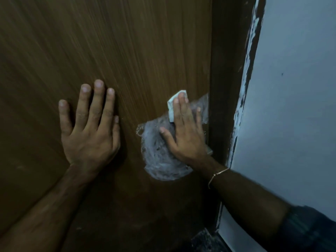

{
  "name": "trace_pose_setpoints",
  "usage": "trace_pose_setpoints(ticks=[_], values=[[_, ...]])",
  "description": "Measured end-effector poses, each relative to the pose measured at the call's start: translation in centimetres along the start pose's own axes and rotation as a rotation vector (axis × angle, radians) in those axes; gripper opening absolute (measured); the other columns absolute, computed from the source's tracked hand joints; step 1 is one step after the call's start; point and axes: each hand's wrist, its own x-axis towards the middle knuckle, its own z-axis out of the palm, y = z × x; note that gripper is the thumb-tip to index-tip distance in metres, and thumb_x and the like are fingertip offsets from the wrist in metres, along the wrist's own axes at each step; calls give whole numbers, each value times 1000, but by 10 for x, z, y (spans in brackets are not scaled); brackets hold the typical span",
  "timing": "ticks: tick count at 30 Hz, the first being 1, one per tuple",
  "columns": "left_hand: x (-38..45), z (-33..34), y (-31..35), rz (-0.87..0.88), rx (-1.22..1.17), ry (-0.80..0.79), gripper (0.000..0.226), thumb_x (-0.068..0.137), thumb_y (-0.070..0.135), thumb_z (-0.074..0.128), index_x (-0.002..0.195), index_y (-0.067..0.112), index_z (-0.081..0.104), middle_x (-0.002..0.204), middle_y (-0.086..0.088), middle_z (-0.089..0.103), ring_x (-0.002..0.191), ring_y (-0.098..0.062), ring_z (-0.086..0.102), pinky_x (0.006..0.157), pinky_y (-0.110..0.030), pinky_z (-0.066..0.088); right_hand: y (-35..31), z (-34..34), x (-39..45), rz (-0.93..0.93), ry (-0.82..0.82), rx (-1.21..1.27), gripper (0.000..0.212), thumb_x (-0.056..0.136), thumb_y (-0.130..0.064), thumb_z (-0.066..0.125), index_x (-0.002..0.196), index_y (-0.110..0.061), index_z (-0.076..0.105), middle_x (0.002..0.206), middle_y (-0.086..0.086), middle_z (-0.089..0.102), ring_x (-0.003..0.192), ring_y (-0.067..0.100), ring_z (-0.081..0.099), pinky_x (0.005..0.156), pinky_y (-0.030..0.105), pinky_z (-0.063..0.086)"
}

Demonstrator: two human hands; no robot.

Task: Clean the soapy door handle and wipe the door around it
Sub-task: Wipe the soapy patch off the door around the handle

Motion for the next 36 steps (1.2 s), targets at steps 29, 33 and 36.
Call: trace_pose_setpoints(ticks=[29, 33, 36], values=[[-2, 9, -4, 0, -13, 20, 66, 105, 34, 44, 165, 17, 21, 173, -3, 13, 161, -22, 8, 129, -48, -5, 30, -4, -4, 284, -21, 328, 87, 99, -54, 40, 158, -13, -9, 166, 3, -18, 154, 15, -14, 126, 48, 4], [-2, 4, 0, -4, -6, 5, 66, 106, 33, 44, 165, 16, 20, 173, -3, 11, 161, -20, 4, 128, -47, -6, 34, -2, -23, 286, -68, 327, 85, 100, -49, 41, 158, -10, -7, 166, 5, -17, 154, 16, -14, 126, 47, 7], [1, 3, -1, 4, 7, 5, 66, 106, 33, 44, 165, 16, 20, 173, -4, 13, 161, -20, 4, 128, -47, -6, 31, -5, -5, 340, -31, 393, 86, 99, -55, 37, 158, -14, -9, 166, 2, -18, 154, 14, -14, 127, 44, 5]])
